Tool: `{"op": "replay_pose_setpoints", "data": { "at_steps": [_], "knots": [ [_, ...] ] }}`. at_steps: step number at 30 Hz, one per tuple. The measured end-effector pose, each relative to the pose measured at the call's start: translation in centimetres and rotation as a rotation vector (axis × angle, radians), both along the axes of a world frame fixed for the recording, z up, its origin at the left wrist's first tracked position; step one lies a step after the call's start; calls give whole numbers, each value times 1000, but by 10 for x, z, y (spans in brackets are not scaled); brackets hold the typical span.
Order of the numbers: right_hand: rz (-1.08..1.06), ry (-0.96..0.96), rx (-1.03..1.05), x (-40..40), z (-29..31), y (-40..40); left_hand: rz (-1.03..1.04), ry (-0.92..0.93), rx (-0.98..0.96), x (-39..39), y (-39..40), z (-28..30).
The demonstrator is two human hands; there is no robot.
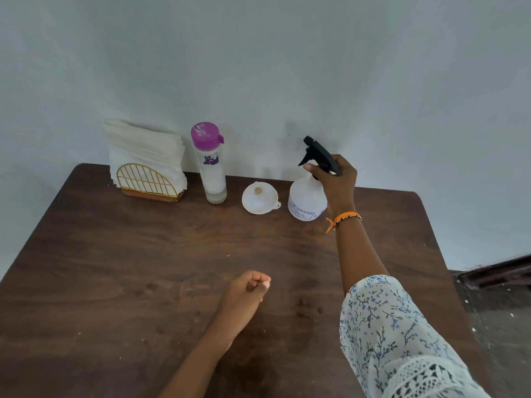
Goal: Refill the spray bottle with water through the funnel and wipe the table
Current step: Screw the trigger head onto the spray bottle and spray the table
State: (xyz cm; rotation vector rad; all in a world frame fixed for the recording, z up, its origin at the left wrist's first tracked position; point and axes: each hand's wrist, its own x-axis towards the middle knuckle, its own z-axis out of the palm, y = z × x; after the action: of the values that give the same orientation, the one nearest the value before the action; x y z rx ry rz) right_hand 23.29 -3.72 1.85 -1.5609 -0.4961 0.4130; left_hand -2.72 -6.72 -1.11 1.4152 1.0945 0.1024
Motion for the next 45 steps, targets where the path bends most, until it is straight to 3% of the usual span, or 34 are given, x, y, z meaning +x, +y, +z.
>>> {"op": "replay_pose_setpoints", "data": {
  "at_steps": [15, 23, 29, 35, 45],
  "knots": [
    [-101, -67, -64, 5, -19, -3, -12, -11, 8, 8, -2, 0],
    [-167, 28, -74, -10, -26, -8, 12, -34, 7, 9, 4, 6],
    [-282, 173, -55, -66, -27, -34, 86, -111, 18, 0, 13, 17],
    [-13, 200, -103, -153, -12, -42, 244, -209, 37, -29, 29, 35],
    [436, 4, -211, -241, 13, 34, 520, -239, 83, -102, 101, 45]
  ]
}}
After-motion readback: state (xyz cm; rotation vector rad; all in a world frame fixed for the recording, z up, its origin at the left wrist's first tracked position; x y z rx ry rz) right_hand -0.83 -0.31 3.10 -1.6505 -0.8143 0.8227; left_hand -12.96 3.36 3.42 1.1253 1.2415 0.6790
